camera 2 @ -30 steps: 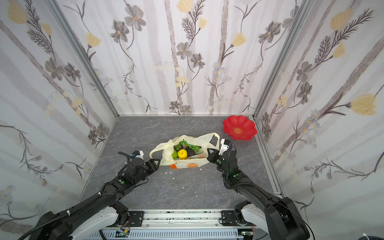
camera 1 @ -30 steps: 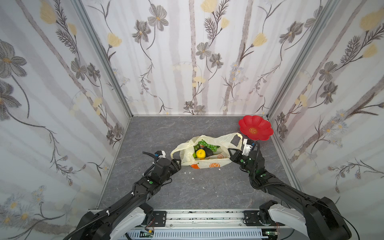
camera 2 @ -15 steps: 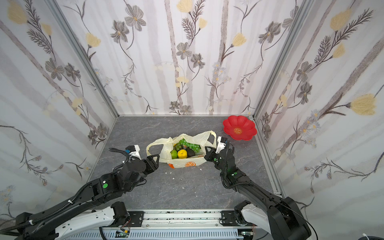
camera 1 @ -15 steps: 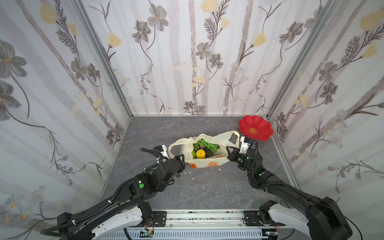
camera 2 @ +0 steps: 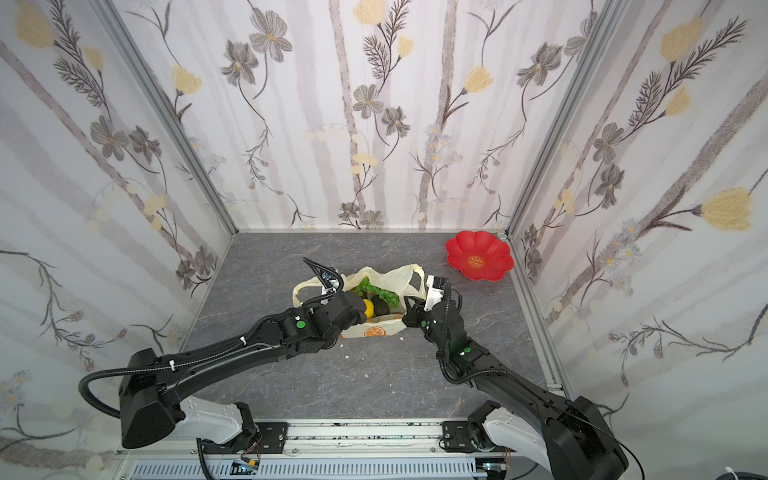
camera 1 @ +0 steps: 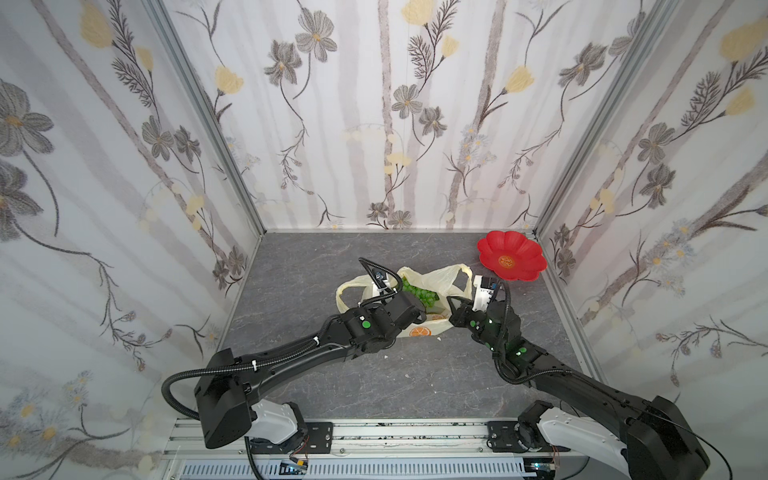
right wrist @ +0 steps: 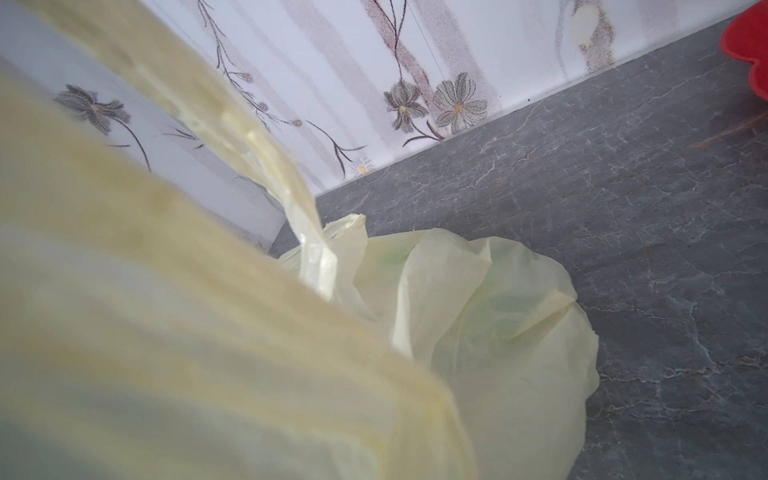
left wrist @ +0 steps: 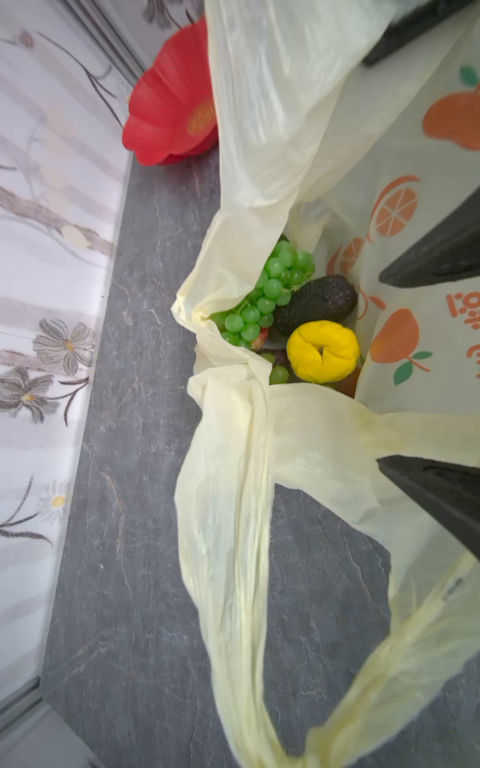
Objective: Take the fake fruits out of the plastic bag
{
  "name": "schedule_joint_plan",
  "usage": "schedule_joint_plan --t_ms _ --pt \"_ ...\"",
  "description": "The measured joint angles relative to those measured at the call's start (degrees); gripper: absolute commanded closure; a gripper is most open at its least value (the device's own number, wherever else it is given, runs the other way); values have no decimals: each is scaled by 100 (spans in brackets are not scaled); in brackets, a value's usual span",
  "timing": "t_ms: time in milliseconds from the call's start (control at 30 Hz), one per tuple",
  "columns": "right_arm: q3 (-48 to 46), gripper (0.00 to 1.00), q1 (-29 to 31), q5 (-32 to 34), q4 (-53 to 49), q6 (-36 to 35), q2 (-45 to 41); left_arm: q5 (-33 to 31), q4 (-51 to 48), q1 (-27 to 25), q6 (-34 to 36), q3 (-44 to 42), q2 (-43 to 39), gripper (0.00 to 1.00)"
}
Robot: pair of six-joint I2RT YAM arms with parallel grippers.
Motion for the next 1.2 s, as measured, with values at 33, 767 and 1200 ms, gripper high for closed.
schedule_joint_plan --t_ms 33,767,1200 --pt "-11 100 31 24 4 -4 -28 46 0 103 76 37 164 32" --pt "-197 100 101 181 90 -138 85 1158 833 1043 356 -632 1078 96" --pt "-1137 95 -1283 -1460 1480 1106 461 2363 2682 2000 -13 -2708 -970 100"
